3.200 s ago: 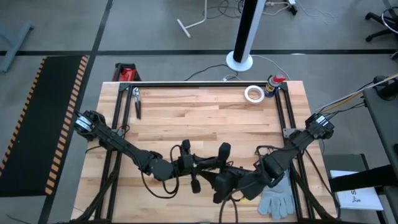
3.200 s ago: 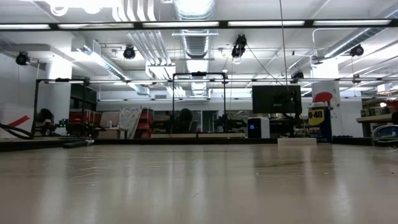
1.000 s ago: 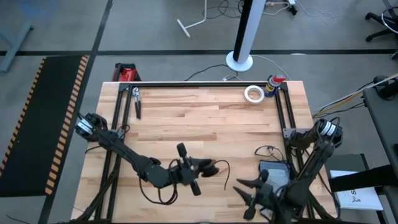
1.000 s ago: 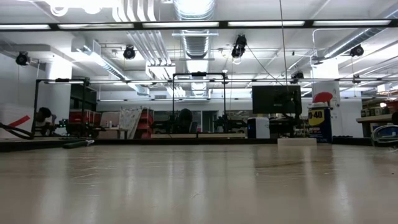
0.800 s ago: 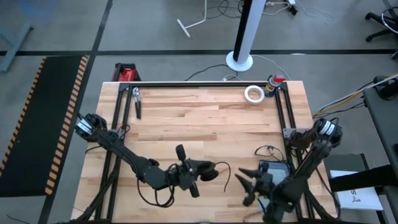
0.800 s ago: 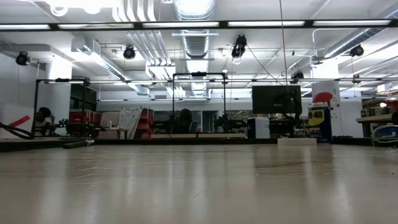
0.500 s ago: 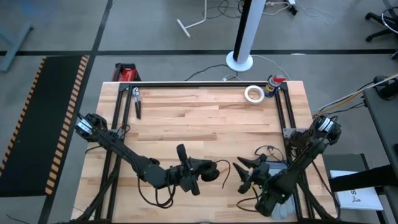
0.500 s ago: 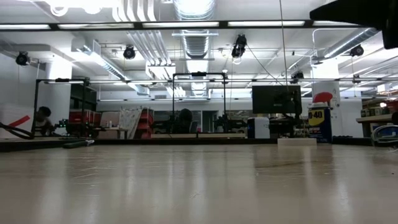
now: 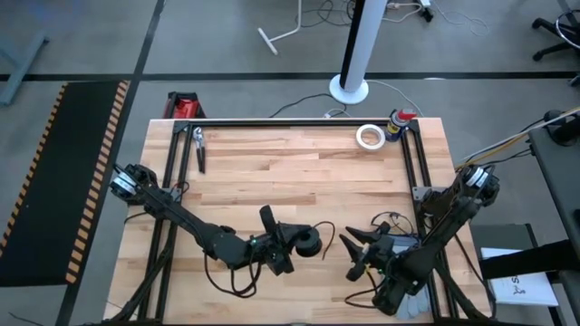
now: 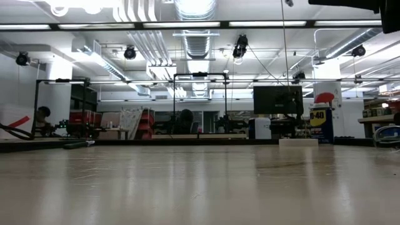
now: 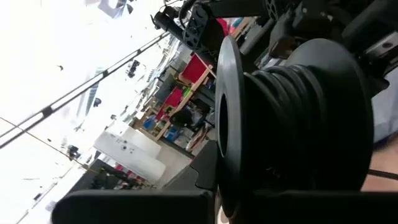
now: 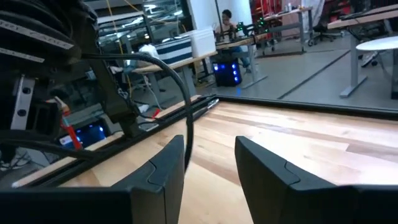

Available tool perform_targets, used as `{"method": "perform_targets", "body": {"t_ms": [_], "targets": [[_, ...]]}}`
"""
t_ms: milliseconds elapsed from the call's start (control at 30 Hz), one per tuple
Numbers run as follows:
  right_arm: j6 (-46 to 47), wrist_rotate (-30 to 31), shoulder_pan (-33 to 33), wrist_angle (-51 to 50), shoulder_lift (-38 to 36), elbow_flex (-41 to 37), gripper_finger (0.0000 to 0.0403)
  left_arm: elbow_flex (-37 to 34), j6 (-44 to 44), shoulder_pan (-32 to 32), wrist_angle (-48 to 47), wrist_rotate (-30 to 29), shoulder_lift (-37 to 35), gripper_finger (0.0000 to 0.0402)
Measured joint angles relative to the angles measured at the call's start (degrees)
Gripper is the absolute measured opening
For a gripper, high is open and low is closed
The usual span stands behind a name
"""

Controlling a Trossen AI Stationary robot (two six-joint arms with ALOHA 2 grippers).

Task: Coil cords
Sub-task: Coil the black wire into the spool

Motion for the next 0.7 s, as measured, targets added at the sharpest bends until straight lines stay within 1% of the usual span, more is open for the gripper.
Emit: {"method": "perform_targets", "body": {"t_ms": [133, 233, 367, 533, 700], "targets": [[-3.98, -0.83, -1.15, 1.66, 0.0, 1.35, 0.0128, 0.0, 2.14, 0.44, 1.64, 0.09, 0.0, 0.0], [-10.59, -2.24, -2.13, 6.87, 0.0, 1.57, 0.0131, 0.0, 3.22, 0.96, 1.97, 0.12, 0.0, 0.0], [-18.75, -2.64, -2.65, 13.15, 0.0, 1.59, 0.0138, 0.0, 3.51, 1.14, 2.15, 0.16, 0.0, 0.0], [-19.79, -3.23, -3.79, 13.27, 0.0, 1.55, 0.0142, 0.0, 3.51, 1.1, 2.56, 1.09, 0.0, 0.0], [-21.99, -3.34, -4.5, 13.23, 0.0, 1.51, 0.0135, 0.0, 3.51, 1.03, 2.58, 1.32, 0.0, 0.0]]}}
